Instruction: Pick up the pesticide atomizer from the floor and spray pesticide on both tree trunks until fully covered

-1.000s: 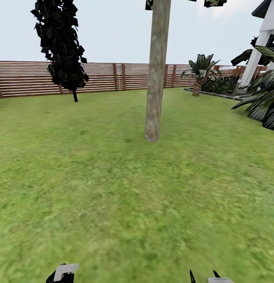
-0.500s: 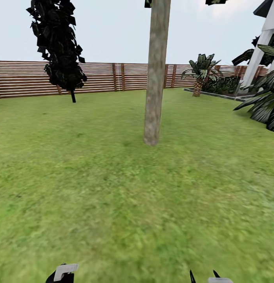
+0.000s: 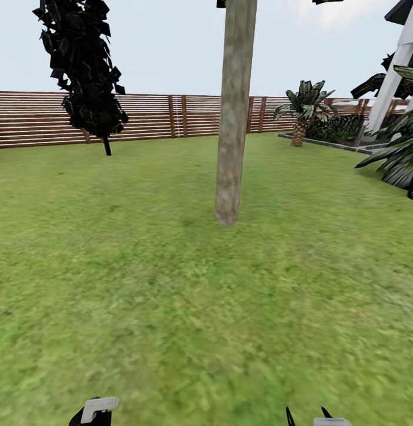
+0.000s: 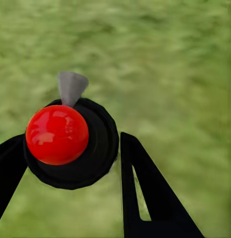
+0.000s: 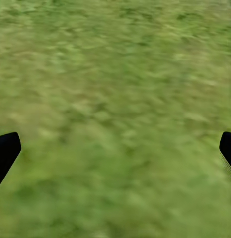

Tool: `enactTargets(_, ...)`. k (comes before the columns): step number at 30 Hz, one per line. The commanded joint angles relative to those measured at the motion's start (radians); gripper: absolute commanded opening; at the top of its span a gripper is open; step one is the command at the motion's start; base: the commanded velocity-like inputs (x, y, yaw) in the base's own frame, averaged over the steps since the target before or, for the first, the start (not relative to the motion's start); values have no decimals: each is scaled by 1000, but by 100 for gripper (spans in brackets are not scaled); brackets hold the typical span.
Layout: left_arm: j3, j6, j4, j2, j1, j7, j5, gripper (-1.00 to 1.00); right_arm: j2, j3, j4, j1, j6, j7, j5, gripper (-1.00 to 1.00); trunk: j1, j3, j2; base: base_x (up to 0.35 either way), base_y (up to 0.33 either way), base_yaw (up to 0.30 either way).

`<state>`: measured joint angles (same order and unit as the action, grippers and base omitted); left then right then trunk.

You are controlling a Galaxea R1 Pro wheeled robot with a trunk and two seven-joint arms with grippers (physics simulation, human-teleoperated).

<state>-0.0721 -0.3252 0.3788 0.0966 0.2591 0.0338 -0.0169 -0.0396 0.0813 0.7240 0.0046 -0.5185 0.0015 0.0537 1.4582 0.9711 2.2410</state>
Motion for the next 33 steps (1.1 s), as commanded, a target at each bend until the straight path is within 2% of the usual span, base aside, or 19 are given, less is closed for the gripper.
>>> enactTargets(1, 0, 0, 0, 0, 0, 0, 0, -100, 0, 0, 0, 0, 0, 0, 0, 100, 0, 0, 0, 341, -77, 0)
enactTargets(33, 0, 0, 0, 0, 0, 0, 0, -100, 0, 0, 0, 0, 0, 0, 0, 100, 0, 0, 0, 342, -77, 0)
